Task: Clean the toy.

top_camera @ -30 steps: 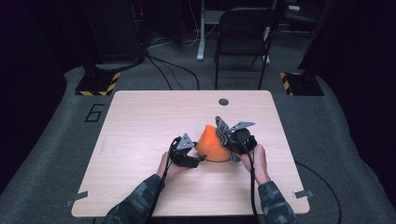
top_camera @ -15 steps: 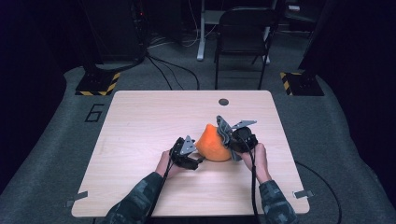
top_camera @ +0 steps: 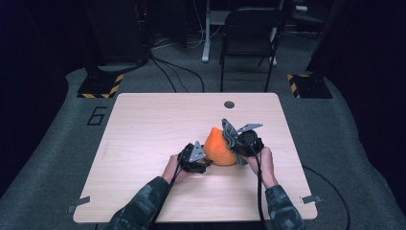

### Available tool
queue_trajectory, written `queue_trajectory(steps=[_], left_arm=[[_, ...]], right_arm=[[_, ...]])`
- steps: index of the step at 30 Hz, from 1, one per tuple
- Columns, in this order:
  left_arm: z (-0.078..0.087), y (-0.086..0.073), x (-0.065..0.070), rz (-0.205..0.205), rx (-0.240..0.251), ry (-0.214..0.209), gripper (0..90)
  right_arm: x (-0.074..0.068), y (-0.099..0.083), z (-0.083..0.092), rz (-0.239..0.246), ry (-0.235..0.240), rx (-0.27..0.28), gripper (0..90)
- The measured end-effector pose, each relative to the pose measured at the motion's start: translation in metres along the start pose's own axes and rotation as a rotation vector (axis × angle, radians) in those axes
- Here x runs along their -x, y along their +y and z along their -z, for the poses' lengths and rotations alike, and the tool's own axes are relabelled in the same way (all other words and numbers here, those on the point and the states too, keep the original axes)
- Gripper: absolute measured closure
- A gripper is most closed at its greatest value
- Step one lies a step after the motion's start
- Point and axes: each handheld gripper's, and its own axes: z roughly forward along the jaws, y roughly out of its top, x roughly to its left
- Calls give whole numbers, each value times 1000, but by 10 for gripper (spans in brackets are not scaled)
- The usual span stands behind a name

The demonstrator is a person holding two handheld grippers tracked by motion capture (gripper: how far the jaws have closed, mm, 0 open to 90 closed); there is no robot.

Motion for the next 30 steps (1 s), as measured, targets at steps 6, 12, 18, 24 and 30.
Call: queue_trajectory(steps=[6, 12, 18, 24, 30], left_arm=[[-1, 0, 3, -13, 13, 6, 548], [-1, 0, 3, -1, 14, 6, 664], [0, -3, 2, 11, 19, 4, 701], [0, -4, 2, 12, 30, 4, 706], [0, -6, 0, 32, 46, -4, 707]], right_arm=[[-1, -1, -1, 1, -5, 4, 729], [2, -2, 4, -13, 11, 33, 725], [35, -10, 30, -93, -71, 98, 723], [73, -37, 19, -201, -150, 23, 720], [83, -49, 4, -234, -145, -26, 717]])
